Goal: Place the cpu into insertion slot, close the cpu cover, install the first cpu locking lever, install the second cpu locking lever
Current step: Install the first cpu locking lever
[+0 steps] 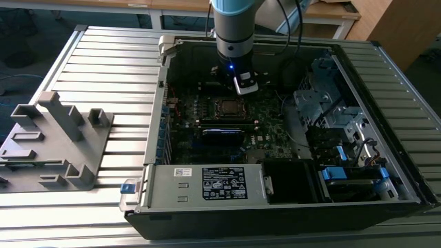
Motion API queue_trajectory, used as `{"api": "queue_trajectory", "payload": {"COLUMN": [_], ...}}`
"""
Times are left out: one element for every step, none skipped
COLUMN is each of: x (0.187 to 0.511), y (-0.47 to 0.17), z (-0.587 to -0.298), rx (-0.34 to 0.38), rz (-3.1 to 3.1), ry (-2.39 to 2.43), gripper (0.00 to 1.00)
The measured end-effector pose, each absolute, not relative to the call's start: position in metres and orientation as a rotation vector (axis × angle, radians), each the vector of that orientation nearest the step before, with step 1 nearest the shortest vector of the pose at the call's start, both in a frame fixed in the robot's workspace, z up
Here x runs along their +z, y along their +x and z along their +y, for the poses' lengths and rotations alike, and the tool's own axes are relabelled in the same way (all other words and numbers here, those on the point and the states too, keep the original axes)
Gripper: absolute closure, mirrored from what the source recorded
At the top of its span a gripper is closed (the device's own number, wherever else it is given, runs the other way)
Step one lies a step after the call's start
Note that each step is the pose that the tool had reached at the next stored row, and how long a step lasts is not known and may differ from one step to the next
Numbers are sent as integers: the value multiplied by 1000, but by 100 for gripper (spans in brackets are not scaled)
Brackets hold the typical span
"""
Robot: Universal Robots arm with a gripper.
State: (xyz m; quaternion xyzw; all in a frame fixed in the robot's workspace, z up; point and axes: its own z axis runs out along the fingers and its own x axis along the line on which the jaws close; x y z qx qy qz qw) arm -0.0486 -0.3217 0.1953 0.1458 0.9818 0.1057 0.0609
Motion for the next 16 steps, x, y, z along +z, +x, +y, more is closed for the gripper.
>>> {"api": "queue_trajectory", "payload": {"x": [195, 194, 194, 193, 193, 192, 192, 192, 192, 192, 192, 192, 192, 192, 194, 196], "y": [-49, -49, -49, -49, -49, -49, -49, -49, -49, -49, -49, -49, -49, -49, -49, -49], "z": [-322, -322, -322, -322, -322, -322, -322, -322, -322, -322, -322, -322, -322, -322, -322, -322], "rx": [315, 310, 308, 305, 300, 296, 294, 294, 294, 294, 294, 294, 295, 295, 296, 295], "rz": [2971, 2971, 2971, 2970, 2970, 2971, 2971, 2971, 2971, 2971, 2971, 2971, 2971, 2970, 2970, 2970], "ry": [441, 441, 440, 440, 440, 439, 439, 439, 439, 439, 439, 439, 439, 439, 439, 439], "gripper": [89, 89, 89, 89, 89, 89, 89, 89, 89, 89, 89, 89, 89, 89, 89, 89]}}
